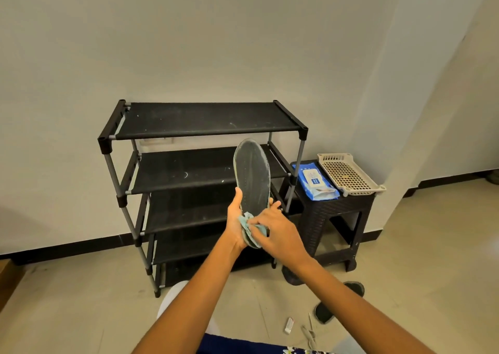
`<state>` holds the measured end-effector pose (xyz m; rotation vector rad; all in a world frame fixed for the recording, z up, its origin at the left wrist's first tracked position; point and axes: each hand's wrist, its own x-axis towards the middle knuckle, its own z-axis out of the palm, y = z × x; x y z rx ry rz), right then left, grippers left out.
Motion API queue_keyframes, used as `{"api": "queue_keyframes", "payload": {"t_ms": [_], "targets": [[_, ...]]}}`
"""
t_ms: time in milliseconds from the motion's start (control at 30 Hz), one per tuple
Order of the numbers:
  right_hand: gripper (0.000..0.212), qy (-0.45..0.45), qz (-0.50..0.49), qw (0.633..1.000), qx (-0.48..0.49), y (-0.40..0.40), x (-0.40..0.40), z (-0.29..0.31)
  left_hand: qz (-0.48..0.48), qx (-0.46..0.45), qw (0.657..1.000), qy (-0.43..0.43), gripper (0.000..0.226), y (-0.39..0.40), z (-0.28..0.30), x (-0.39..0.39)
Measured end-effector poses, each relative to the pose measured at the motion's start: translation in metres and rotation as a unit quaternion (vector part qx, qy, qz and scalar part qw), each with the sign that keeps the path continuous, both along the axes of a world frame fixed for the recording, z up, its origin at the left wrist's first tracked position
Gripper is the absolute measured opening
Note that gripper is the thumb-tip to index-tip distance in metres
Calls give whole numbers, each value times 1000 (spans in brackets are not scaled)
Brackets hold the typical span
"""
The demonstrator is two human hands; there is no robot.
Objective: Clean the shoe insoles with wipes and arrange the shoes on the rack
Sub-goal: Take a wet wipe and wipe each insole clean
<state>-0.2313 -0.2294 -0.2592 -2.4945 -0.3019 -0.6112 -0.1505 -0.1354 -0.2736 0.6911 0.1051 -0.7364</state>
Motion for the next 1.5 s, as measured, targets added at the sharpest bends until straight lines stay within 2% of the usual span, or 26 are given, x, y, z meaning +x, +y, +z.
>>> {"api": "queue_keyframes", "payload": {"t_ms": [67, 133, 200, 267, 333, 467, 533, 600, 667, 733, 833, 933, 1000, 1067, 1133, 1200, 1300, 1333, 1400, 1467, 1500], "targets": [[22, -17, -23, 999, 18, -10, 6, 6, 1, 7, 999, -39, 68, -1, -5, -3], [14, -38, -89, 988, 123, -21, 17, 18, -12, 6, 996, -84, 45, -3, -1, -7], [17, -46, -117, 977, 175, -27, 27, 28, -17, 16, 994, -103, 42, -3, 8, -10], [19, -46, -88, 987, 123, -24, 27, 30, -17, 19, 993, -118, 43, -4, 15, -8], [19, -59, -47, 997, 27, -14, 17, 25, -3, 19, 992, -127, 42, -4, 19, -4], [24, -130, 3, 983, -132, 1, -8, 10, -2, -19, 998, -65, 77, 0, 21, -1], [30, -137, -2, 970, -199, -6, -11, 7, -11, -30, 998, -63, 82, 1, 20, -2], [39, -106, -58, 964, -235, -18, -5, 10, -14, -18, 996, -89, 78, -1, 22, -8], [48, -40, -134, 962, -233, -27, 5, 19, -14, -10, 995, -99, 75, -5, 24, -15], [48, -2, -149, 967, -205, -26, 11, 24, -2, -11, 996, -84, 76, -7, 26, -20], [42, -23, -56, 986, -155, -14, -2, 19, 19, -40, 997, -58, 82, -2, 25, -19], [37, -40, 56, 975, -211, -11, -22, 11, 18, -29, 998, -44, 95, 3, 18, -18], [40, -38, 18, 971, -233, -24, -12, 14, 26, -15, 998, -57, 86, 2, 14, -19], [43, 4, -74, 976, -204, -38, 1, 23, 16, -8, 997, -74, 76, -4, 20, -26], [43, 10, -104, 978, -178, -37, 6, 31, 10, -12, 997, -77, 74, -8, 26, -30], [42, -16, -39, 983, -177, -22, 0, 32, 28, -14, 997, -74, 74, -6, 30, -26], [42, -31, 69, 971, -226, -7, -18, 23, 8, -24, 998, -52, 88, 2, 29, -23], [42, -37, 61, 967, -245, -12, -14, 23, 7, -19, 998, -57, 86, 2, 26, -21], [43, -47, -27, 964, -260, -25, 1, 29, 9, -9, 997, -75, 74, 0, 24, -24], [46, -13, -88, 972, -217, -35, 12, 39, 0, 6, 996, -90, 68, -5, 29, -31], [46, -7, -82, 977, -197, -36, 14, 39, -3, 12, 995, -95, 67, -6, 31, -32]]}}
